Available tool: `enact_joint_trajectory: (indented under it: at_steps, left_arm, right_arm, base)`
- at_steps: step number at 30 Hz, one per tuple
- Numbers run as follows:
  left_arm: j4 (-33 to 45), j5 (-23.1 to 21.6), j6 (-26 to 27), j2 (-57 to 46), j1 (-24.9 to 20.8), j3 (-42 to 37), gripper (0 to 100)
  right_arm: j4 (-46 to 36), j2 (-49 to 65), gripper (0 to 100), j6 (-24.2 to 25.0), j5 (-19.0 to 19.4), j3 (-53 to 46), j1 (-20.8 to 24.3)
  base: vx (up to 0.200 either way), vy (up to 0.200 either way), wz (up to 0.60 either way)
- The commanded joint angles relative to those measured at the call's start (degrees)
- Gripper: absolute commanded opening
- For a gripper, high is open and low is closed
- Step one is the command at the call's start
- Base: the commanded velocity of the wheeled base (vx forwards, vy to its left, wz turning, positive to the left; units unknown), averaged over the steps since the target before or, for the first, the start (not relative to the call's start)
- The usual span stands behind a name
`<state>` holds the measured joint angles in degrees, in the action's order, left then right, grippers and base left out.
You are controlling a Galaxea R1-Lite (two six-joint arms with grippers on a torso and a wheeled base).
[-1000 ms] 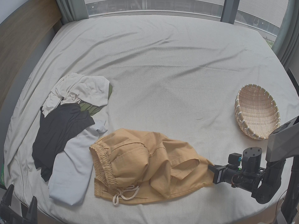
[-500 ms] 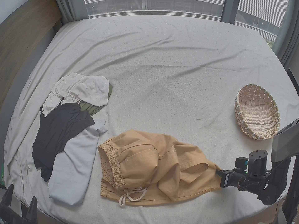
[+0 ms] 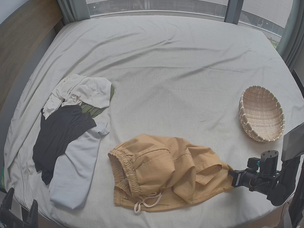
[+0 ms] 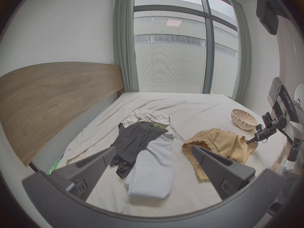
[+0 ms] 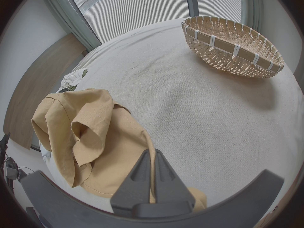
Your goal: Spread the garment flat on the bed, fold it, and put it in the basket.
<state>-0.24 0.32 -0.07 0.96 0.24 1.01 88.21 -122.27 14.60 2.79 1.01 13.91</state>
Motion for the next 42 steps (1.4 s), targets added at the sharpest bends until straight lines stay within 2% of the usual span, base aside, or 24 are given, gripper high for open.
enact_joint_trajectory:
  at_steps: [1,2,7,10,13,17,19,20,22,23,25,28,30,32,33,35,36,42]
  left_arm:
    - [-0.02,0.03,-0.01,-0.88,0.02,-1.01,100]
    - [-0.02,0.03,-0.01,-0.88,0.02,-1.01,100]
    - [0.16,-0.14,0.34,-0.88,0.02,-1.01,100]
    - [0.42,-2.43,1.13,-0.88,-0.07,-0.92,100]
    - [0.33,-2.95,1.57,-0.88,-0.07,-0.92,100]
    - [0.24,-3.31,1.83,-0.96,-0.07,-1.01,100]
    - [0.16,-3.48,1.92,-0.96,-0.07,-1.01,100]
    - [-1.69,-3.83,0.95,-0.96,-0.07,0.04,100]
    - [-5.82,-3.92,-0.1,1.23,-1.12,8.39,100]
    - [-6.26,-3.66,-0.89,3.87,-2.62,12.26,100]
    - [-5.56,-4.1,-1.77,8.18,-4.73,14.81,100]
    - [-5.64,-4.71,-5.29,13.19,-9.12,13.4,100]
    - [-6.26,-6.29,-9.95,18.11,-14.66,11.47,100]
    - [-6.79,-6.65,-14.52,22.86,-17.21,11.56,100]
    - [-7.31,-6.73,-16.71,25.67,-18.09,11.82,100]
    - [-7.49,-6.73,-16.98,26.02,-18.17,11.91,100]
    - [-11.53,-6.91,-19.35,32.96,-19.49,12.35,100]
    - [-21.55,-7.52,-19.44,47.03,-19.76,11.82,100]
  right_arm:
    - [-0.06,0.02,0,0.07,0.02,-0.92,0.24]
    - [0.03,0.1,100,0.25,0.02,-0.92,0.24]
    - [0.03,5.29,100,1.04,-0.42,-0.92,2.17]
    - [0.03,11.53,100,0.95,-1.74,-0.92,3.76]
    - [-0.06,18.3,100,0.78,-4.11,-0.84,6.57]
    - [-0.06,23.22,100,2.27,-4.2,-0.84,11.32]
    - [-0.06,23.39,100,2.45,-4.2,-0.57,11.75]
    - [-0.06,23.48,100,2.53,-4.02,-0.05,11.93]
    - [-0.06,23.22,100,2.62,-3.49,0.13,12.11]
    - [-0.06,23.04,100,2.62,-2.79,0.13,12.55]
    - [-0.06,22.34,100,2.71,-1.47,0.39,14.13]
    - [-0.06,20.49,100,4.2,-0.95,1.36,16.94]
    - [-0.14,18.56,100,6.75,-0.95,2.06,19.66]
    - [-0.06,16.1,100,9.39,-1.3,3.12,21.42]
    - [-0.06,14.87,100,10.44,-1.39,3.65,21.77]
    - [-0.06,14.69,100,10.62,-1.39,3.73,21.77]
    - [-0.06,12.23,100,12.11,-1.39,4.09,22.13]
    - [-0.06,11.09,100,12.29,-1.3,4.35,22.48]
  base:
    - [0.0,0.0,0.0]
    - [0.0,0.0,0.0]
    - [0.0,0.0,0.0]
    - [0.0,0.0,0.0]
    - [0.0,0.0,0.0]
    - [0.0,0.0,0.0]
    - [0.0,0.0,0.0]
    - [0.0,0.0,0.0]
    - [0.0,0.0,0.0]
    - [0.0,0.0,0.0]
    - [0.0,0.0,0.0]
    - [0.0,0.0,0.0]
    - [0.0,0.0,0.0]
    - [0.0,0.0,0.0]
    - [0.0,0.0,0.0]
    - [0.0,0.0,0.0]
    - [0.0,0.0,0.0]
    - [0.0,0.0,0.0]
